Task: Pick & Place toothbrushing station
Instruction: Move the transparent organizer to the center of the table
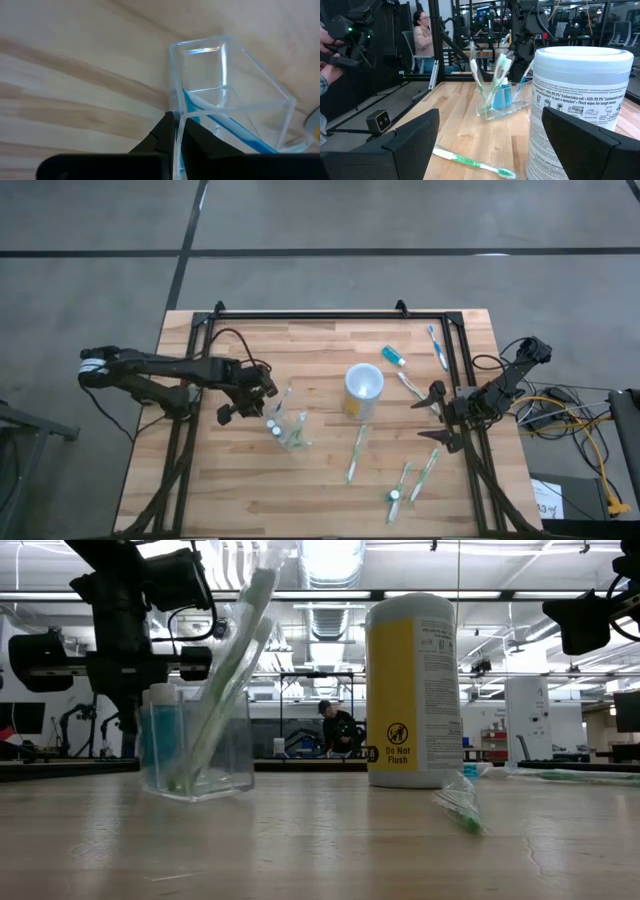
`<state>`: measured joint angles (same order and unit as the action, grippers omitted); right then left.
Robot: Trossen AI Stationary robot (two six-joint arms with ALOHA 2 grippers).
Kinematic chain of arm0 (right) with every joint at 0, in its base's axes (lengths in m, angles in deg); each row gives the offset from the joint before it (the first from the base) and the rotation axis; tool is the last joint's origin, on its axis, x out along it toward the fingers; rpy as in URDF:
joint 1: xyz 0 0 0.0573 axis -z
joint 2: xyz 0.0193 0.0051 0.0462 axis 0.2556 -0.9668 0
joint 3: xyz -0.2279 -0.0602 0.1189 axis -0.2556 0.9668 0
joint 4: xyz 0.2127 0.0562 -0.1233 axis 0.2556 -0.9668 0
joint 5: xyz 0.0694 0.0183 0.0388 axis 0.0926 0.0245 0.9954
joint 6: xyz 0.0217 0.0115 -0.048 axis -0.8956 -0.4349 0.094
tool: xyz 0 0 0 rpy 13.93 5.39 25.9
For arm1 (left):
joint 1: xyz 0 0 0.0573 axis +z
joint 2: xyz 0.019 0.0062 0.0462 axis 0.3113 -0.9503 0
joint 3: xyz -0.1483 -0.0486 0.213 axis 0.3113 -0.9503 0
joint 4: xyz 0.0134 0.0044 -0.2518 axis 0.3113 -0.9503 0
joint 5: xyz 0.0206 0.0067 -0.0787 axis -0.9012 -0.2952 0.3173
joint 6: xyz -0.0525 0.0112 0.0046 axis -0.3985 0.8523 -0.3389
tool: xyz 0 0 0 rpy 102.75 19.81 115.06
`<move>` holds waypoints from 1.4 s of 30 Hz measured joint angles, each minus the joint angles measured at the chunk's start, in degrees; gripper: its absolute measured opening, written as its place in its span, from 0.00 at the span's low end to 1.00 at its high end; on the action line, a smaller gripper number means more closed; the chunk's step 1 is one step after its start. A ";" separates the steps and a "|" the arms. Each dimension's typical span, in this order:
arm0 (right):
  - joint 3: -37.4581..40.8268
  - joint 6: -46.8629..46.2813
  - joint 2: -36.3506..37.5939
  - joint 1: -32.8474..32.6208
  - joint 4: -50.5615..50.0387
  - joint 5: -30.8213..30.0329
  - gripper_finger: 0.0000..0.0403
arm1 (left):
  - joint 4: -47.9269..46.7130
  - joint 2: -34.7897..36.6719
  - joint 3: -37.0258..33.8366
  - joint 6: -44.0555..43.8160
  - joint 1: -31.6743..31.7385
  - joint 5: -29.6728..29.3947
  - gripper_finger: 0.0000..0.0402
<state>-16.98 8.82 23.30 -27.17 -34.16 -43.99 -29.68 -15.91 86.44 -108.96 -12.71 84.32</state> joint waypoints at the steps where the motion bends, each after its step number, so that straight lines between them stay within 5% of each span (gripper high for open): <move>1: 0.00 0.00 -0.02 0.00 0.00 -0.02 0.86 | 0.44 -0.52 0.23 -0.02 -0.23 0.59 0.06; 27: 0.00 0.00 -0.02 -0.02 0.00 -0.01 0.87 | 0.12 -16.14 15.99 5.68 -10.75 0.27 0.07; 42: 0.00 0.00 -0.02 0.00 0.01 -0.01 0.86 | 4.47 -17.56 16.59 3.75 -13.88 -1.89 0.06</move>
<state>-16.98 8.82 23.28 -27.17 -34.15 -44.00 -25.22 -33.47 103.03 -105.21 -26.58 82.43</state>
